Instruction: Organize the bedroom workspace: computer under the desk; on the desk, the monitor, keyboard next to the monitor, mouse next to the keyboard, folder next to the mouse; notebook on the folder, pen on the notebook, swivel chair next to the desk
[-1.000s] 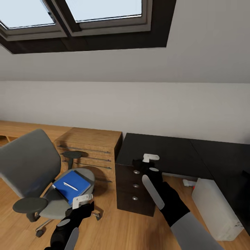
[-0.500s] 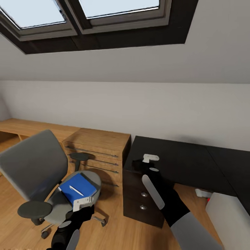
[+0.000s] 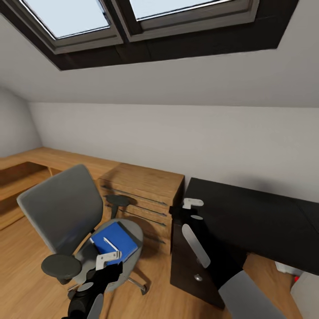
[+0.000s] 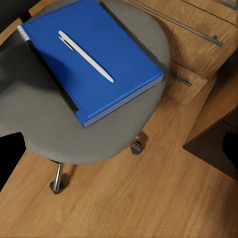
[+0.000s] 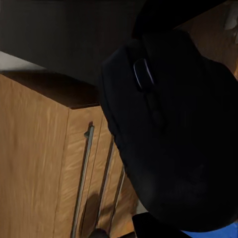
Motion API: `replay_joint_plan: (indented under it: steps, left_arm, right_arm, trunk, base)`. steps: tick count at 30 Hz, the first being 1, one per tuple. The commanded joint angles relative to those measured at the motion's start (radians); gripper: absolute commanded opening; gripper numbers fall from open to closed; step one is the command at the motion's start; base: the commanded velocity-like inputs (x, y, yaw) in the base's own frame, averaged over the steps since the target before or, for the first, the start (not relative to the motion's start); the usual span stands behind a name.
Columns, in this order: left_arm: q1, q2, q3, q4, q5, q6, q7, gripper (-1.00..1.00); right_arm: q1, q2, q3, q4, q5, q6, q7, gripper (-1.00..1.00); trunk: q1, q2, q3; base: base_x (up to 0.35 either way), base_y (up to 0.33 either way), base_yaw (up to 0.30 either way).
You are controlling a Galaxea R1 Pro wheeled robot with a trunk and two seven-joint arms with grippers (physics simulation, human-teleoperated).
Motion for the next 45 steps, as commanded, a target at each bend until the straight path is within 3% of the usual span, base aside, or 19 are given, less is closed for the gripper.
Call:
replay_joint_plan:
  steps: [1,4,5,9,17,20,26,32,37,45]
  left_arm:
    - [-0.001,0.0,-0.002,-0.002,0.01,0.003,0.009,1.0]
    - [-0.001,0.0,-0.004,-0.003,0.01,0.003,0.01,1.0]
    - [-0.001,0.0,-0.003,-0.012,0.01,0.003,0.01,1.0]
    - [0.01,0.0,-0.007,-0.081,0.01,0.003,0.01,1.0]
    - [0.036,0.001,-0.026,-0.123,0.01,-0.023,0.01,1.0]
    - [0.041,0.003,-0.065,-0.127,0.009,-0.034,0.011,1.0]
    - [0.042,0.004,-0.096,-0.128,0.009,-0.036,0.012,1.0]
    - [0.042,0.005,-0.102,-0.128,0.009,-0.036,0.013,1.0]
    - [0.042,0.005,-0.103,-0.127,0.009,-0.035,0.013,1.0]
    - [0.042,0.005,-0.103,-0.128,0.009,-0.035,0.013,1.0]
  right_arm:
    - [-0.001,-0.013,0.003,-0.001,-0.009,0.002,-0.008,-1.0]
    - [-0.001,-0.066,0.013,0.0,-0.01,0.002,0.043,-1.0]
    - [-0.001,-0.111,0.023,0.001,-0.003,0.004,0.149,-1.0]
    - [-0.003,-0.174,0.023,0.055,0.016,0.003,0.224,-1.0]
    - [-0.007,-0.193,0.022,0.114,0.048,0.0,0.306,-1.0]
    - [-0.011,-0.197,0.021,0.169,0.062,-0.001,0.339,-1.0]
    - [-0.039,-0.197,0.021,0.246,0.067,-0.008,0.384,-1.0]
    - [-0.05,-0.198,0.02,0.28,0.068,-0.012,0.393,-1.0]
    - [-0.108,-0.191,0.02,0.433,0.065,-0.028,0.393,-1.0]
    - [-0.116,-0.175,0.02,0.455,0.059,-0.016,0.384,-1.0]
  trunk:
    - [0.001,-0.001,-0.001]
    - [0.001,-0.001,-0.001]
    - [0.001,-0.001,-0.001]
    - [0.001,-0.001,-0.001]
    - [0.001,-0.001,-0.001]
    - [0.001,-0.001,-0.001]
    - [0.001,-0.001,-0.001]
    - [0.001,-0.001,-0.001]
    - [0.001,-0.001,-0.001]
    - [0.001,-0.001,-0.001]
  base:
    - [0.169,0.0,0.023]
    - [0.074,0.0,0.01]
    - [0.012,0.0,0.002]
    - [0.004,0.0,0.0]
    - [0.051,0.011,0.0]
    - [0.268,0.043,0.0]
    - [0.311,0.01,0.0]
    - [0.283,0.001,0.0]
    - [0.134,0.0,0.0]
    - [0.008,0.0,0.0]
